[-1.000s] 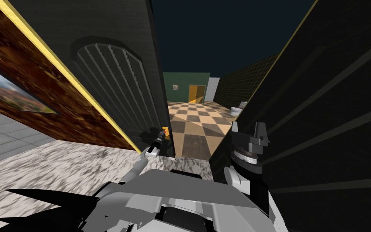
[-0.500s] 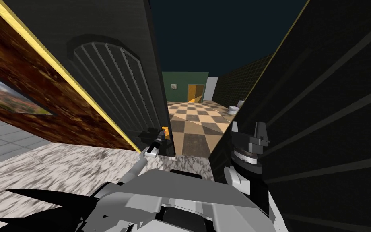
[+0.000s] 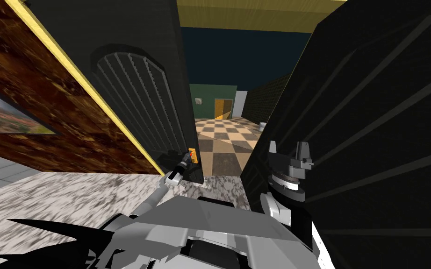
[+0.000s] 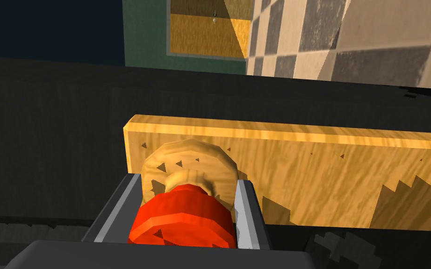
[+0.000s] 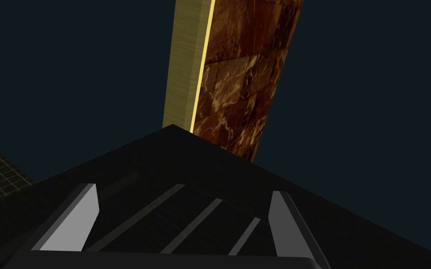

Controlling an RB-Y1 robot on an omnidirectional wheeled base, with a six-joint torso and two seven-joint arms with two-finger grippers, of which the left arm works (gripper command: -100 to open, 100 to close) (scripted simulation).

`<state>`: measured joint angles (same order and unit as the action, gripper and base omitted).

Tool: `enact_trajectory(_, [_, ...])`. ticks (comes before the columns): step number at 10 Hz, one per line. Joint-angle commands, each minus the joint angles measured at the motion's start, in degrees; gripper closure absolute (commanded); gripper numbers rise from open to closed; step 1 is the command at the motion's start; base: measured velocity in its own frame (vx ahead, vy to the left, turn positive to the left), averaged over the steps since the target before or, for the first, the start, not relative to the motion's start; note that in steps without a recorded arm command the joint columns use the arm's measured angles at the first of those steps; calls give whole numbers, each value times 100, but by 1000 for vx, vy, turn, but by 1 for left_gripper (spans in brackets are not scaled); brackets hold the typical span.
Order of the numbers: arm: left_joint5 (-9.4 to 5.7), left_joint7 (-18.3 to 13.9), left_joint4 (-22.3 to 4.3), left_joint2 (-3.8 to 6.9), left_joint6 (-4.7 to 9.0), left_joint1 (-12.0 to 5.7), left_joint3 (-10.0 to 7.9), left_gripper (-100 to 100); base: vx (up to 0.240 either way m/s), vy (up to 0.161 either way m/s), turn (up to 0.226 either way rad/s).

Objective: Pull the door open

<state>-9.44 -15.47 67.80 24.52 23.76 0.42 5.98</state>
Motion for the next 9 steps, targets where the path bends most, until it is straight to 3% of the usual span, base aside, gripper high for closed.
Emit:
enact_trajectory(1, [-14,-105,68,115,61,55,80,100,-192,96,-117])
enact_trajectory(3, [-25,-223,135,246,119,130,196,100,-211,127,-140])
enact_trajectory(4, [-17,-180,113,184,99,118,189,100,-92,48,-46])
enact_trajectory(5, [-19,-285,172,310,200,218,298,100,-132,64,-122])
enact_trajectory(6, [-21,-314,192,352,231,246,324,100,-205,88,-111])
enact_trajectory(9, [-37,-554,355,696,492,472,536,100,-216,107,-120])
